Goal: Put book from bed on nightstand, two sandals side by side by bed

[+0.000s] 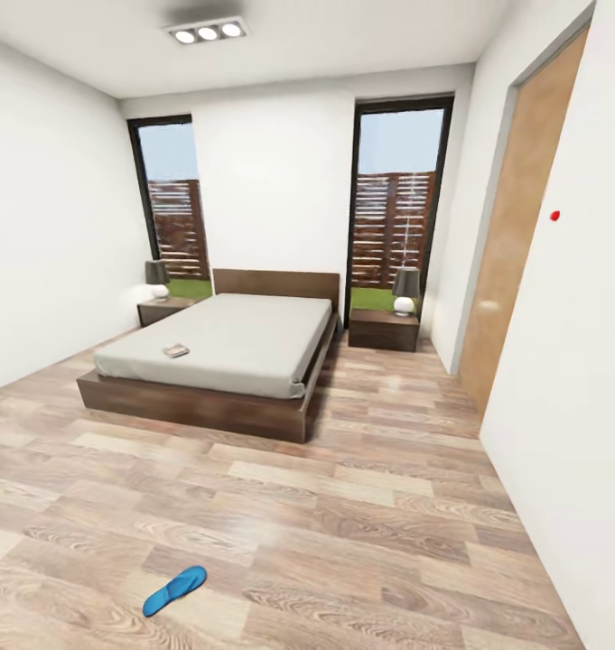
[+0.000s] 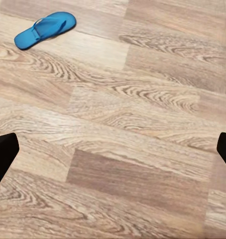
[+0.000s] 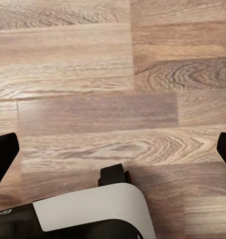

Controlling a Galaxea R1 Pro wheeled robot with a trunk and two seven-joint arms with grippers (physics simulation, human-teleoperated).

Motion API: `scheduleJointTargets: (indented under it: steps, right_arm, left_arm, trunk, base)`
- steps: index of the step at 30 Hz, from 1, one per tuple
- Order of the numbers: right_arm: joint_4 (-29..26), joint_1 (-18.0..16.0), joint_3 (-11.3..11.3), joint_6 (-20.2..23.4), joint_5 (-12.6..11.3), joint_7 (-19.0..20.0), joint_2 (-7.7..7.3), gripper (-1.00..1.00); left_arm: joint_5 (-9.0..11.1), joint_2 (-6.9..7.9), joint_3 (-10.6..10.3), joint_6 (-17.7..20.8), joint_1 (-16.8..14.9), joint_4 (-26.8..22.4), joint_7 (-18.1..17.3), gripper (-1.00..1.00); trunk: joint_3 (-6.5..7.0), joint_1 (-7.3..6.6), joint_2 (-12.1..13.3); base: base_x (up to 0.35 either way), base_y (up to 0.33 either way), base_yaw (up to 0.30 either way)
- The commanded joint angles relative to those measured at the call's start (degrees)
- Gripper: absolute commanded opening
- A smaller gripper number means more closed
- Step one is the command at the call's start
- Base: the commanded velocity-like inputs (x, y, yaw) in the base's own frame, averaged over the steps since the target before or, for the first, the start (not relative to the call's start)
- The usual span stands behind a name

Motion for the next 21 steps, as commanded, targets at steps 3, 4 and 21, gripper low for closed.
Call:
scheduleJointTargets:
  steps: [3, 4, 21]
  right_arm:
    - [0.05, -0.05, -0.18, -0.08, -0.11, 0.1, 0.02, 1.0]
    - [0.06, -0.05, -0.18, -0.09, -0.11, 0.1, 0.02, 1.0]
    - [0.01, -0.05, -0.07, -0.07, 0.0, 0.1, 0.05, 1.0]
  left_arm:
    - [0.0, -0.03, 0.15, -0.14, -0.01, 0.0, -0.01, 1.0]
    - [0.0, -0.03, 0.15, -0.14, -0.01, 0.0, -0.01, 1.0]
    - [0.0, -0.03, 0.14, -0.14, -0.02, 0.0, -0.01, 1.0]
  trunk:
    - [0.0, 0.0, -0.03]
    - [0.02, 0.0, -0.03]
    - [0.28, 0.0, -0.03]
  base:
    - [0.0, 0.0, -0.295]
    - [0.0, 0.0, -0.295]
    - [0.0, 0.0, -0.216]
